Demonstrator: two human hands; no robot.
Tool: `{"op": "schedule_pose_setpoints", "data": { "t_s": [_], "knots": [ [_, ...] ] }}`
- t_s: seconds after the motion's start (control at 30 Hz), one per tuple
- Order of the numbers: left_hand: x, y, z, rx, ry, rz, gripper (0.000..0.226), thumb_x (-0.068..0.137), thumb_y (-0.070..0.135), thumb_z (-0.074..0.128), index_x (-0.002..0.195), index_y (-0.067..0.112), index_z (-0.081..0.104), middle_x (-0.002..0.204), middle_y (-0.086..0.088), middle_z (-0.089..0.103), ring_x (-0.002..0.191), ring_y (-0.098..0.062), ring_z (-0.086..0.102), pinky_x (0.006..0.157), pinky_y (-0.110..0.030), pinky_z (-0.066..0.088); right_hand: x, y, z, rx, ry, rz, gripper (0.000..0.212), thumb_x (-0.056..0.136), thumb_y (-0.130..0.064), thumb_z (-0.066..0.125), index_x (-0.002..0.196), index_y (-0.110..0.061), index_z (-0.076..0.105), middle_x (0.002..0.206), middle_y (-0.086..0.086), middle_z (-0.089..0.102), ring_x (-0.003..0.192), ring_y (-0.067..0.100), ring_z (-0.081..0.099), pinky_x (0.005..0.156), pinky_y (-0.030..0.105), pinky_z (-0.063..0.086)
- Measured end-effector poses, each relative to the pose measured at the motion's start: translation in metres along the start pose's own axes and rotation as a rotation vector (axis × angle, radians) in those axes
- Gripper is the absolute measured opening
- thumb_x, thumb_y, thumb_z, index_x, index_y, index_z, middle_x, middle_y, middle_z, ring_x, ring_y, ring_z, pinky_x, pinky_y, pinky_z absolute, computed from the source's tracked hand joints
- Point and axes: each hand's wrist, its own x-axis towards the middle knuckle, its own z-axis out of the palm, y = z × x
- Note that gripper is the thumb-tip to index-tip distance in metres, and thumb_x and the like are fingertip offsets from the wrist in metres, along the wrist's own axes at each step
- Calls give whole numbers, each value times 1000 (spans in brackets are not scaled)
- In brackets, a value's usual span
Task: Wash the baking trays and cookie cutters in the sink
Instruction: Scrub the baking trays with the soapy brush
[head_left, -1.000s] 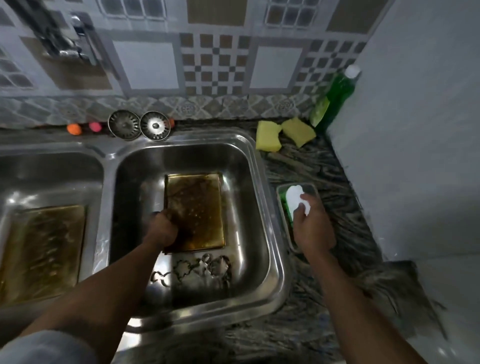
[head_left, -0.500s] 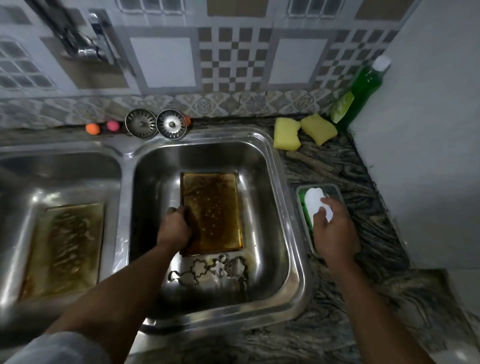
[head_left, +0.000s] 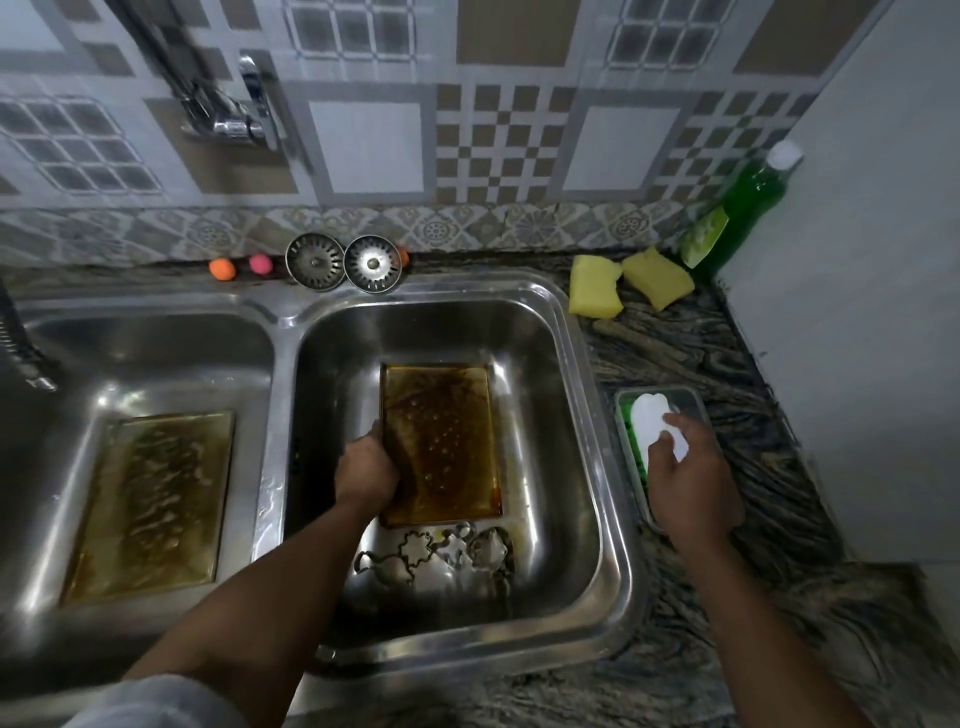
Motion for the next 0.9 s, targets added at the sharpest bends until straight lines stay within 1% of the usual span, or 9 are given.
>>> {"op": "schedule_pose_setpoints", "data": {
  "t_s": [0.2, 0.33, 0.4, 0.47, 0.63, 0.7, 0.77, 0.83, 0.9],
  "knots": [
    [1, 2, 5, 24, -3, -31, 22, 96, 14, 57, 116, 17, 51, 96, -5, 64, 81, -20, 65, 73, -35, 59, 2, -2, 3, 22, 7, 3, 27, 95, -31, 53, 121, -24, 60, 118, 9, 67, 94, 32, 66, 74, 37, 53],
    [-1, 4, 4, -25, 7, -118, 30, 93, 14, 61, 122, 18, 54, 121, -11, 55, 96, -26, 63, 82, -41, 58, 1, -2, 3, 21, 9, 3, 27, 96, -29, 54, 121, -23, 60, 119, 9, 67, 95, 32, 66, 72, 33, 49],
    [-1, 6, 1, 3, 54, -135, 30, 92, 23, 63, 121, 18, 55, 114, -10, 59, 95, -27, 64, 77, -42, 58, 1, -2, 3, 13, 13, 7, 27, 96, -29, 54, 121, -23, 61, 119, 9, 67, 95, 33, 66, 71, 32, 46],
    [-2, 9, -3, -33, 72, -115, 31, 91, 28, 66, 119, 18, 56, 105, -6, 65, 90, -25, 66, 72, -39, 57, 0, -1, 4, 14, 21, 4, 27, 96, -29, 54, 121, -23, 61, 118, 9, 67, 95, 32, 66, 71, 32, 47],
    [-7, 24, -13, -338, 85, -107, 28, 96, 13, 58, 122, 14, 47, 101, -2, 59, 94, -23, 64, 79, -37, 56, 0, -3, 3, 11, 28, 14, 27, 95, -28, 55, 121, -23, 61, 117, 10, 68, 93, 33, 66, 69, 31, 45],
    [-8, 26, -17, -447, 34, -58, 43, 95, 4, 54, 133, 17, 38, 108, -5, 58, 101, -24, 61, 86, -39, 53, -2, -5, 2, 14, 17, 27, 27, 96, -27, 54, 122, -22, 61, 117, 10, 67, 94, 33, 66, 69, 30, 42],
    [-6, 22, -18, -502, -75, 48, 64, 93, 0, 54, 145, 28, 30, 125, -4, 54, 114, -22, 54, 97, -45, 49, -3, -6, 1, 13, 10, 28, 28, 96, -27, 54, 123, -21, 61, 117, 11, 67, 94, 34, 66, 69, 30, 40],
    [-2, 18, -20, -493, -174, 114, 66, 91, 0, 58, 143, 33, 37, 136, -1, 47, 125, -20, 46, 102, -44, 46, -3, -6, 0, 14, 7, 24, 29, 96, -27, 54, 123, -21, 60, 117, 11, 67, 95, 33, 66, 70, 30, 41],
    [2, 16, -23, -491, -317, 90, 57, 89, 3, 64, 132, 38, 49, 136, -1, 49, 127, -24, 49, 98, -41, 51, -3, -5, 0, 16, 2, 23, 29, 96, -28, 54, 123, -21, 60, 117, 11, 67, 94, 33, 66, 70, 31, 43]
  ]
}}
